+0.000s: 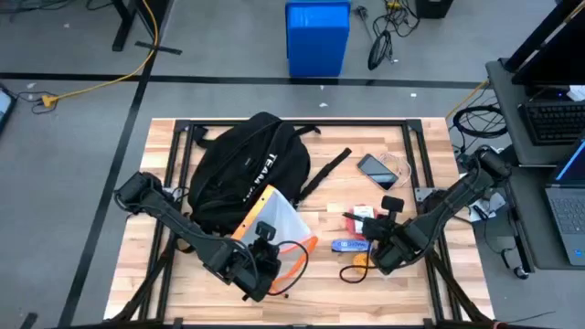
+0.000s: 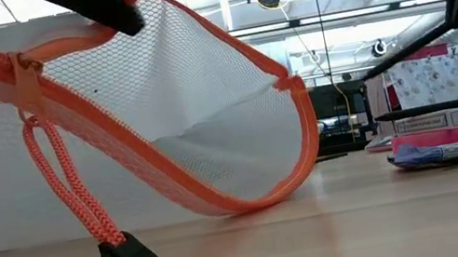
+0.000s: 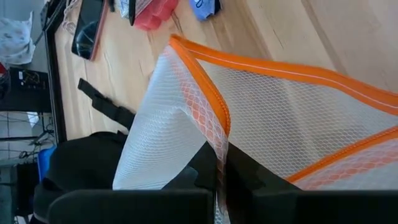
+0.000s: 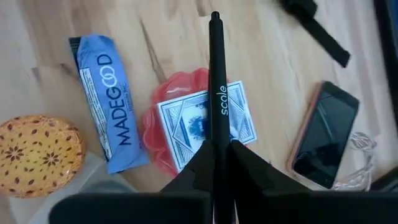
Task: Unpack backpack
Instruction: Remove the black pen from the orange zip bag
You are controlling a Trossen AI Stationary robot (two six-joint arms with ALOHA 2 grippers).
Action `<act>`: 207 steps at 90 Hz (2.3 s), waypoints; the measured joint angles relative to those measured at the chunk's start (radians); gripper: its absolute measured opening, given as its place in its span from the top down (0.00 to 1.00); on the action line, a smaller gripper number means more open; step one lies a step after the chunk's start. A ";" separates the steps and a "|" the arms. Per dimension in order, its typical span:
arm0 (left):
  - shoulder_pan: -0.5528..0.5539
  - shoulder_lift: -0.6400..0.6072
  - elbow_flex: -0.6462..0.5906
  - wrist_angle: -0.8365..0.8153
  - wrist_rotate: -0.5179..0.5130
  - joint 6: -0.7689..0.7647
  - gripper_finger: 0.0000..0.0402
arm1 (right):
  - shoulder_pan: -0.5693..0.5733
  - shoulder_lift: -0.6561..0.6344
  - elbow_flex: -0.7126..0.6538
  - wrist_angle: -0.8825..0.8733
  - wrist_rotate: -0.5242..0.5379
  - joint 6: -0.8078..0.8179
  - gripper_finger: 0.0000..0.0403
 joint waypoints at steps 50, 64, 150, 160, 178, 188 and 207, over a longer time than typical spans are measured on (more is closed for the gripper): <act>0.000 0.000 0.000 0.003 0.004 0.001 1.00 | 0.051 -0.297 -0.400 0.313 0.036 0.084 0.98; 0.000 0.000 0.000 0.003 0.004 0.001 1.00 | 0.051 -0.335 -0.474 0.425 0.033 0.073 0.96; 0.000 0.000 0.000 0.003 0.004 0.001 1.00 | 0.042 -0.315 -0.500 0.478 0.000 0.068 0.94; 0.000 0.000 0.000 0.003 0.004 0.001 1.00 | 0.042 -0.294 -0.499 0.476 -0.006 0.068 0.94; 0.000 0.000 0.000 0.003 0.004 0.002 1.00 | 0.042 -0.268 -0.499 0.446 -0.006 0.095 0.94; 0.000 0.000 0.000 0.003 0.004 0.002 1.00 | 0.042 -0.267 -0.499 0.440 -0.006 0.098 0.94; 0.000 0.000 0.000 0.003 0.004 0.002 1.00 | 0.041 -0.268 -0.498 0.446 -0.017 0.096 0.92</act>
